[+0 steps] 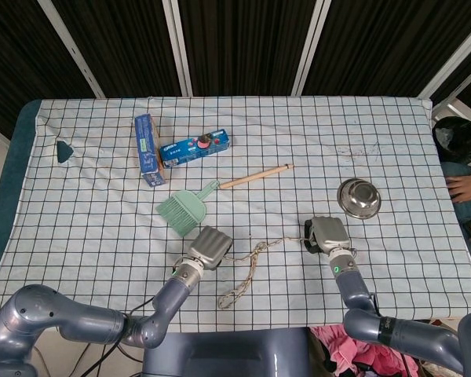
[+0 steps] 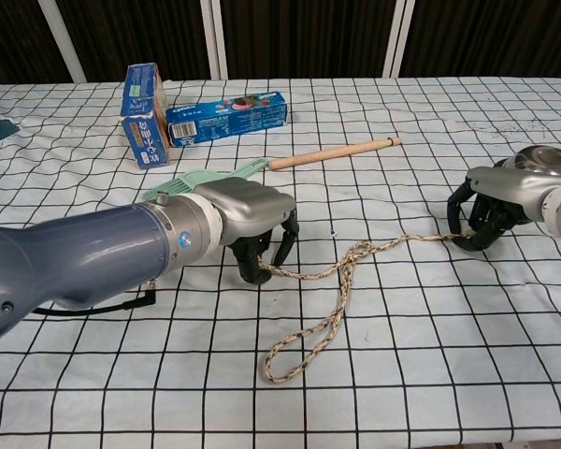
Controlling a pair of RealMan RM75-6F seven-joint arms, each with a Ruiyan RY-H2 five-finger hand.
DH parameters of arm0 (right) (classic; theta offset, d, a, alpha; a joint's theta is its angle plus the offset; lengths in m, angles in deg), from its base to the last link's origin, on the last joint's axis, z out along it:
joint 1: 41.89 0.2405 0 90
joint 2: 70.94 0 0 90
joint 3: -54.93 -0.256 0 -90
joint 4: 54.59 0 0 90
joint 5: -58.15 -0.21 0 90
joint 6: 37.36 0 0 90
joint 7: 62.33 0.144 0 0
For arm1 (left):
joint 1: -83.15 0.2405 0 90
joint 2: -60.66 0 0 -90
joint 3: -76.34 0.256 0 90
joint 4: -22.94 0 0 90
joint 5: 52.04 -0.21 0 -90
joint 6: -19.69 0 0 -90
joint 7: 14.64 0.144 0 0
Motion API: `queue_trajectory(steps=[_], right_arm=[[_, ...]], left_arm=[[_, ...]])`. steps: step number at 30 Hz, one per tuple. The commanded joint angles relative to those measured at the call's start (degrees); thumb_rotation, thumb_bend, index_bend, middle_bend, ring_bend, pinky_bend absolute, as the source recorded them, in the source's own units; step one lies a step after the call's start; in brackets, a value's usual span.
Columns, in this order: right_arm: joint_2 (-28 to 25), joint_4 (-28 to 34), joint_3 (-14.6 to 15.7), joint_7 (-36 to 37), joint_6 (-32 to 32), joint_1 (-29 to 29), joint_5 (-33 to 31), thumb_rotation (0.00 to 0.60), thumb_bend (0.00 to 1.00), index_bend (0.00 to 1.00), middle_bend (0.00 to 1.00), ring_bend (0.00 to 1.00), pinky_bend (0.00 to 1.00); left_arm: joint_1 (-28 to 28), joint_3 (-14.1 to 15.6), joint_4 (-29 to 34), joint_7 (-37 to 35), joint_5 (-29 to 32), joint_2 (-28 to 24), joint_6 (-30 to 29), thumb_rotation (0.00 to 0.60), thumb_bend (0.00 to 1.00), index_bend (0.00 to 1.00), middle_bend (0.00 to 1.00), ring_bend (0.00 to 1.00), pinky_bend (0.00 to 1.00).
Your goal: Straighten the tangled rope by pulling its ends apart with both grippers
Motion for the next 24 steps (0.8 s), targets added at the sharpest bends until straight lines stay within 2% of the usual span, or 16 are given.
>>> queue_trajectory(steps=[1,10,19,24], right_arm=[[0.0,0.02,-0.03,-0.04,0.02,0.01,-0.04,0.6,0.4,0.64,0.9,1.0,1.0],[0.02,-0.04,-0.02,-0.09,-0.1,-0.01,-0.2,0.6,0.4,0.65,0.9,1.0,1.0],[-0.17,0.02,0.0,-0.06,-0.12,-0.12,-0.23,0.6,0.41,0.65,0.9,1.0,1.0],[-0.19,0.04,-0.03,0.08,-0.21,-0.15,-0.18,0.6,0.41,0.65,0.9,1.0,1.0]], left_arm=[[0.01,0.09,0.0,0.18,0.02,-0.02,-0.11,0.6,0.34,0.54,0.92,0.8,0.73],[-0.09,0.4,-0.42,0.96,0.49,0.29,-0.2,0.6,0.34,0.57,0.92,0.8,0.73],[-0.2,0.45,-0.99,1.32,0.61,0.59,-0.01,0.6,0.34,0.5,0.92,0.8,0.73],[-0.25,0.53,-1.38,1.38,0.62,0.84,0.3,0.6,0.35,0.55,0.92,0.8,0.73]])
